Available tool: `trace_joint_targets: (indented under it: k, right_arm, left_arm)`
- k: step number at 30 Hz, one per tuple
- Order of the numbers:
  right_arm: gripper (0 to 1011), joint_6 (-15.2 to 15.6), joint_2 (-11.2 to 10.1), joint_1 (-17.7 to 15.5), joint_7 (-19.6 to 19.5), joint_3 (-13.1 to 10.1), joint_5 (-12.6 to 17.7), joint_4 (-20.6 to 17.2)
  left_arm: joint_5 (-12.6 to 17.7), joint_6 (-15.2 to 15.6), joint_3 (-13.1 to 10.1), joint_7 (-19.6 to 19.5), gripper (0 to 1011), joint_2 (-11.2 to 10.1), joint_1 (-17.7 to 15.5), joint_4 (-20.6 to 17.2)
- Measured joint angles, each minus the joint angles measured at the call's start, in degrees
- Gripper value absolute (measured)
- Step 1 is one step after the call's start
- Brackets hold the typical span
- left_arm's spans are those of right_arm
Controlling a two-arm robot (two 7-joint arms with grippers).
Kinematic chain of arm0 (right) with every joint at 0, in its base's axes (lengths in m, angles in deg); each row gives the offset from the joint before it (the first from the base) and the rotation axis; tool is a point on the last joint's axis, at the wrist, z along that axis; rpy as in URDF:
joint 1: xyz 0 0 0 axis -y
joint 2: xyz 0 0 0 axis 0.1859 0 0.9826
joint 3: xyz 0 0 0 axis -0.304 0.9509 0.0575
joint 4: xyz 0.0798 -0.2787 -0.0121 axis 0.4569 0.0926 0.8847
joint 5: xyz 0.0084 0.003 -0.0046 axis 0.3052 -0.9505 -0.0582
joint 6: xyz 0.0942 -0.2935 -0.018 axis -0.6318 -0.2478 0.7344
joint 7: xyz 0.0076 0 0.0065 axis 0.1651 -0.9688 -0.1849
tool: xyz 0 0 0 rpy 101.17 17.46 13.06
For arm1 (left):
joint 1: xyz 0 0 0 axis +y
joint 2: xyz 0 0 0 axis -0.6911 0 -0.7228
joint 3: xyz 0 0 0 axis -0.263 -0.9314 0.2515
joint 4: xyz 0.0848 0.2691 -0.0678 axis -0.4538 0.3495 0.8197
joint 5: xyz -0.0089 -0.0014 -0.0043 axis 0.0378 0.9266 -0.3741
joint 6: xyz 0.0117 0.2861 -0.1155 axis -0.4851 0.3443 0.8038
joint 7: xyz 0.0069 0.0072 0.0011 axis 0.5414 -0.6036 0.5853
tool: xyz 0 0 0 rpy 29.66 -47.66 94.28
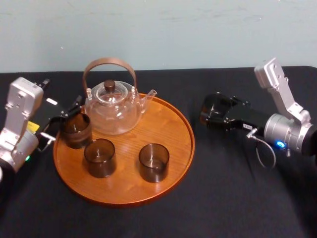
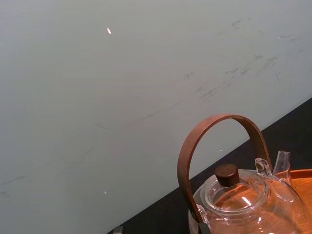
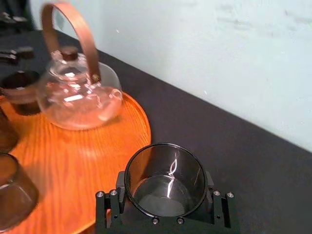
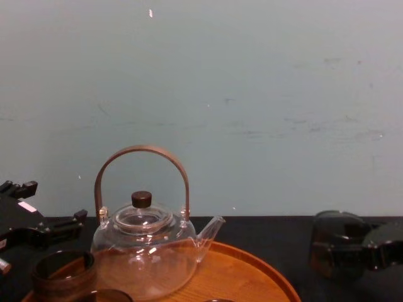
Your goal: Pick up the glass from the table and place it on the tray.
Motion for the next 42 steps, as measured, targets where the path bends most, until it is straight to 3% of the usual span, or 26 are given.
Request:
trace_joint_targets:
  k: [8, 16, 30, 42]
  right_arm:
    - [905, -1.04, -1.18, 1.3, 2.78, 1.92, 0.45, -2.09]
    - [904, -2.37, -0.46, 4.08, 5.78, 5.42, 0.45, -1.04]
    - [905, -6.03, 2.83, 8.13, 8.1, 10.66, -0.68, 4.66]
    - [904, -9.88, 5.41, 9.34, 8.25, 12.1, -1.71, 10.0]
  left_arm:
    - [0.0, 0.0, 0.0, 0.0, 1001, 0.0, 0.0, 0.0]
    - [0.0, 0.0, 0.0, 0.0, 1001, 0.0, 0.0, 0.0]
    - [0.0, 0.0, 0.0, 0.0, 1001, 0.0, 0.0, 0.0]
    - [0.0, 0.0, 0.0, 0.0, 1001, 0.0, 0.0, 0.0]
